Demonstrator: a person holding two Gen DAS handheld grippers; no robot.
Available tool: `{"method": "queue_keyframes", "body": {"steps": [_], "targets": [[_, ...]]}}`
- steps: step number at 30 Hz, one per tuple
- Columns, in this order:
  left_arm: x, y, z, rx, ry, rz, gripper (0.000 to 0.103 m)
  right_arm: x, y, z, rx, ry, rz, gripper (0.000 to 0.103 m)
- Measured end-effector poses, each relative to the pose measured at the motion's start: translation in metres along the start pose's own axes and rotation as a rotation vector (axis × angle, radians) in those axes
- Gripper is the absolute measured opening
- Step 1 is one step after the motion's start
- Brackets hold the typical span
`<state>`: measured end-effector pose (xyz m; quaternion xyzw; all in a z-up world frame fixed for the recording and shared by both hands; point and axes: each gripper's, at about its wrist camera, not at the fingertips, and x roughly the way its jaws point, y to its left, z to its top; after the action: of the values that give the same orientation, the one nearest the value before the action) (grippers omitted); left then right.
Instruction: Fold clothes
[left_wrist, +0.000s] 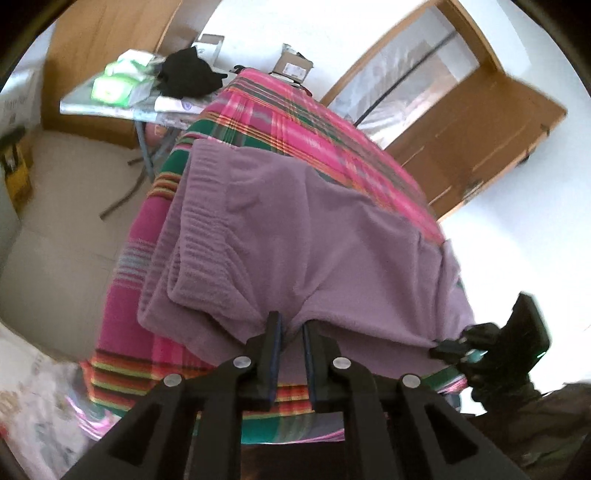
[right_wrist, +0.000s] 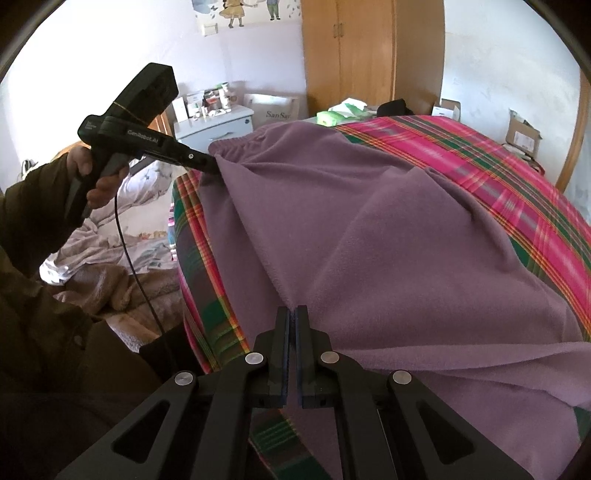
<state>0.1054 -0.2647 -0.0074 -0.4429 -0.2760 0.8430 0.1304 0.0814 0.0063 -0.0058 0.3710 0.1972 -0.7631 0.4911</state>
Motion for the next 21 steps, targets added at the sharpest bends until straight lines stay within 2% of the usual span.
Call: {"method": "queue_keyframes", "body": {"steps": [2, 4, 8, 9, 13, 18, 21], "targets": [[-0.002, 0.001, -0.002, -0.01, -0.01, -0.012, 0.029, 0.0, 0.0, -0.001, 0.003, 0.0, 0.0, 0.003], [-0.001, 0.001, -0.005, 0.003, 0.008, 0.02, 0.037, 0.001, 0.0, -0.001, 0.005, 0.0, 0.0, 0.003], [0.0, -0.013, -0.011, 0.109, 0.054, 0.156, 0.038, 0.001, 0.0, -0.003, 0.011, -0.001, 0.001, 0.003], [-0.001, -0.014, -0.012, 0.117, 0.046, 0.161, 0.038, 0.001, 0.0, -0.003, 0.012, -0.001, 0.001, 0.003], [-0.01, 0.0, -0.006, -0.001, -0.013, 0.084, 0.038, 0.002, 0.0, -0.005, 0.017, -0.001, 0.001, 0.003], [-0.019, 0.03, 0.001, -0.229, -0.12, -0.056, 0.039, 0.0, 0.003, -0.006, -0.004, 0.004, -0.009, 0.003], [-0.018, 0.036, 0.003, -0.276, -0.121, -0.051, 0.039, 0.0, 0.003, -0.008, -0.016, 0.008, -0.017, 0.003]]}}
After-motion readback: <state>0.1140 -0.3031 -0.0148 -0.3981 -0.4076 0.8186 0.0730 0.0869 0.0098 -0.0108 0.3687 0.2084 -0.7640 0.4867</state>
